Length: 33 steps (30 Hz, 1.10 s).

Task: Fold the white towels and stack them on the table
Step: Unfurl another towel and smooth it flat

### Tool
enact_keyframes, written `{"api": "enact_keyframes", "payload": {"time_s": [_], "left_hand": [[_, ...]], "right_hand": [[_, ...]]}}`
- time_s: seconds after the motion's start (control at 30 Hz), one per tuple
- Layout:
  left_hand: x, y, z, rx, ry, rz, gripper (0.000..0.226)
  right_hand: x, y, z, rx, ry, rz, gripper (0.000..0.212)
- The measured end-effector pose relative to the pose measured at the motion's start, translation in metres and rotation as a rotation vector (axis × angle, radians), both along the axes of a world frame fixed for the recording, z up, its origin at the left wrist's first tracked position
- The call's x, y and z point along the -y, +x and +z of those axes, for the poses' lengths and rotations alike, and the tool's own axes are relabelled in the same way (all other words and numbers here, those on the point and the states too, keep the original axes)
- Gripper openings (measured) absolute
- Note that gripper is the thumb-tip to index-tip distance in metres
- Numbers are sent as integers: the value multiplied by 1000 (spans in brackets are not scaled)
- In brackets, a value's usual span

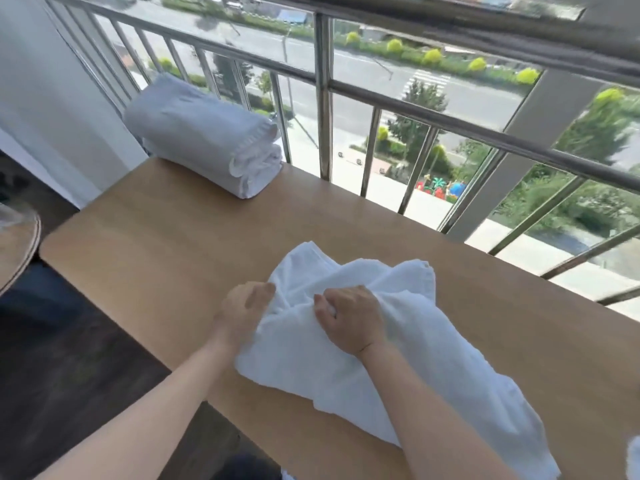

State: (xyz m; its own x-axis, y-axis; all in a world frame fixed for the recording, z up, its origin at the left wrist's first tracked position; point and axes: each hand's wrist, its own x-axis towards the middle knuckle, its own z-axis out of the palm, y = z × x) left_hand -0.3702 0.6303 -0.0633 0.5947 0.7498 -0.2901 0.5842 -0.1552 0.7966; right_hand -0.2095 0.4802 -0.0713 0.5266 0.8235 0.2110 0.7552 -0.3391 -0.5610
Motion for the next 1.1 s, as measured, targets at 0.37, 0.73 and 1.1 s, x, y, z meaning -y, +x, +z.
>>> {"api": "enact_keyframes", "payload": {"time_s": [0.37,0.73,1.1], "left_hand": [[-63,71,-45,-358,33,-234,48],[-129,66,-64,-91,-66,-294,32],[-184,-57,-75,36,-206,398,31]], "right_hand": [[-33,14,2,-325,-403,-321,36],[-122,-2,-9,-346,-800,-534,74],[-202,-57,-46,-72,-565,-100,90]]}}
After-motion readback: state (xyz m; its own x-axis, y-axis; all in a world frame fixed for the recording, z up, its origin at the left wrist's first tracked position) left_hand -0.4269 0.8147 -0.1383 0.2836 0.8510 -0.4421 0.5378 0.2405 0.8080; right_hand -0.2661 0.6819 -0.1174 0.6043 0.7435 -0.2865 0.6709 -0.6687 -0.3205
